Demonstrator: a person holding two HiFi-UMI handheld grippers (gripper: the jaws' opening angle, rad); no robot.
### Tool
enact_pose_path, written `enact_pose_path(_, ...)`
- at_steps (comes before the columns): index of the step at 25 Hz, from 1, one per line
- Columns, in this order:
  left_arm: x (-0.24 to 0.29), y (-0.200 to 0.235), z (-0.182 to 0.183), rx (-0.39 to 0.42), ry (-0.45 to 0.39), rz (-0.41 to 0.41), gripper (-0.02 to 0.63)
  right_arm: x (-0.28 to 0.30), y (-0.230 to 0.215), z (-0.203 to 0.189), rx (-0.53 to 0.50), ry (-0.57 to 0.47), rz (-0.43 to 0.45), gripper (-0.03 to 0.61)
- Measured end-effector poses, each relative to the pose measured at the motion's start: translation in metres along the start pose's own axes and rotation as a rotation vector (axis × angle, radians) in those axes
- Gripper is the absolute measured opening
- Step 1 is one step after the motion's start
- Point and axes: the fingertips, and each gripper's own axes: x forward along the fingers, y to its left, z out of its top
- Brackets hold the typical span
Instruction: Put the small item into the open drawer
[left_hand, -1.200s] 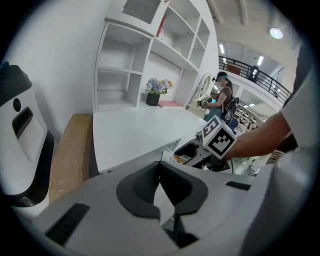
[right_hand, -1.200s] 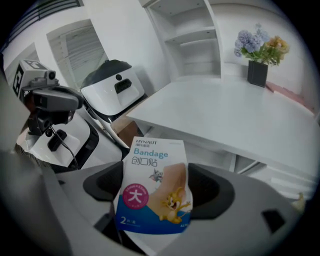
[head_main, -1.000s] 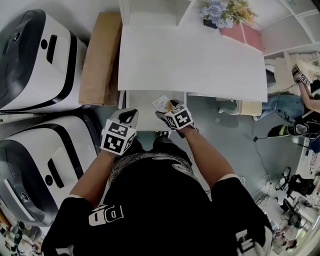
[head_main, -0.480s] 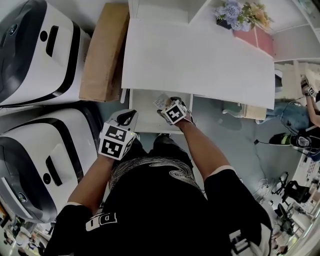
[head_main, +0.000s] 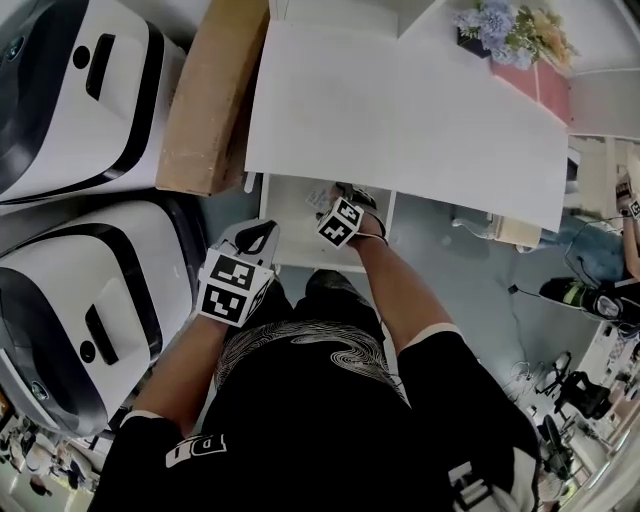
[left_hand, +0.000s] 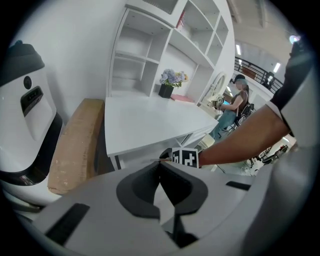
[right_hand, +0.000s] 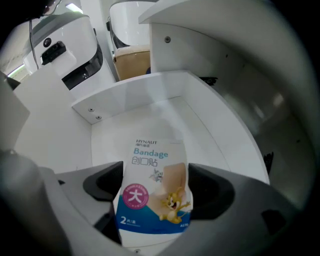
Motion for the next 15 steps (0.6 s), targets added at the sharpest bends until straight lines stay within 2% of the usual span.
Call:
enact_pose_path(6,0.008,-0.001,0.007,0.001,-0.002,-0.007,0.014,0.015,0.001,0.006,-0.042,0.014,0.006,0.407)
enact_pose_path(15,0.011,-0.003,0.006,0.000,0.014,-0.008,0.014,0.026,-0.002,-0.007,-0.078,0.097,0.009,0.407)
